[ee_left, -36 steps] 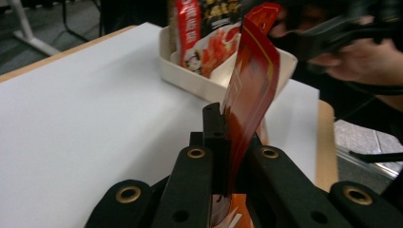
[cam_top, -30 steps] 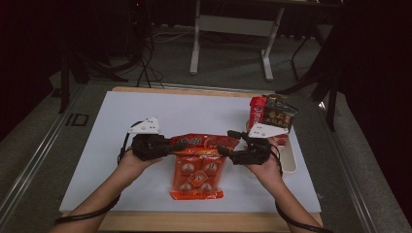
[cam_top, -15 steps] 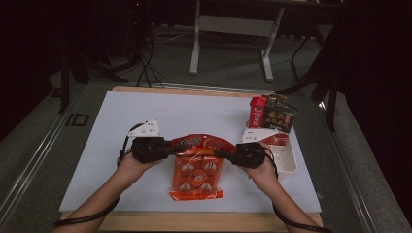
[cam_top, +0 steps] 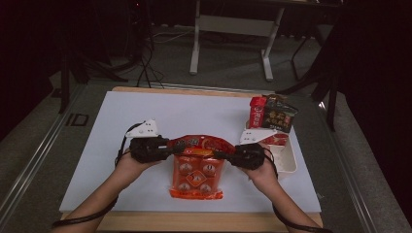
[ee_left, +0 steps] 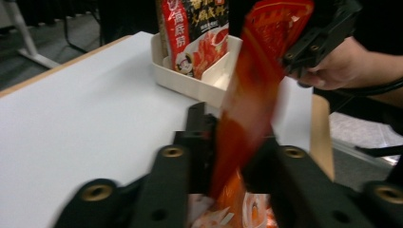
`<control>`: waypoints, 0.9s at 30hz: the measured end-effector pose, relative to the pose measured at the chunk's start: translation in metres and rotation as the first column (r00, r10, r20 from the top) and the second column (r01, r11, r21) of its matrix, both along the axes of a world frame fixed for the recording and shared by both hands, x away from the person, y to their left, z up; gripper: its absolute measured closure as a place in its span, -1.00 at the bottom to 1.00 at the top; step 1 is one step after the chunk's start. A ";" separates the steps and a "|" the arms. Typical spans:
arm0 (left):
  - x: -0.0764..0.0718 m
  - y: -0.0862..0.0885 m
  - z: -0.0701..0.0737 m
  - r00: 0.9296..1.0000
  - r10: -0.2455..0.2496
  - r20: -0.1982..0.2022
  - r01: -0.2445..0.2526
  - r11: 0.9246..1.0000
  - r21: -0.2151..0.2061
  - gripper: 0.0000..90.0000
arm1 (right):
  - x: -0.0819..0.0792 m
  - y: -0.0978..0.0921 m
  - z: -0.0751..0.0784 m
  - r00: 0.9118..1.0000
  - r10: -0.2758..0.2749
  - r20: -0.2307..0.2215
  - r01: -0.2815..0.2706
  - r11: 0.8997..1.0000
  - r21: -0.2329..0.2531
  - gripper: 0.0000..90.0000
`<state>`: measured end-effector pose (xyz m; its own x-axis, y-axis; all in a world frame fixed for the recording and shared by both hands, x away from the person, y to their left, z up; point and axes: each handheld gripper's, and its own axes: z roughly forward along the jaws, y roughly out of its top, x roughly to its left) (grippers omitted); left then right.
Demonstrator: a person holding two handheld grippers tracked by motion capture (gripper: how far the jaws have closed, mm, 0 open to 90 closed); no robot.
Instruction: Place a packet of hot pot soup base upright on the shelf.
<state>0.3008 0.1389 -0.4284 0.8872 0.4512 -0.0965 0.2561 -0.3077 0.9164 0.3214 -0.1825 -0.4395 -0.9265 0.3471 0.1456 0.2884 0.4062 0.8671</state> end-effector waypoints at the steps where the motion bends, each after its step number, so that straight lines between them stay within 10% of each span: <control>1: 0.000 -0.001 -0.001 1.000 0.004 0.005 -0.004 1.000 0.011 0.39 | -0.001 0.001 0.001 1.000 -0.002 0.006 0.002 1.000 -0.008 1.00; 14: 0.004 0.010 -0.018 0.993 0.018 -0.118 -0.025 0.998 -0.065 -0.69 | -0.009 0.004 0.009 1.000 0.021 0.004 -0.021 1.000 0.001 1.00; 27: -0.007 0.020 -0.038 0.996 0.034 -0.083 -0.039 0.998 -0.057 -0.89 | -0.019 0.006 0.022 0.998 0.060 -0.015 -0.060 0.998 0.034 1.00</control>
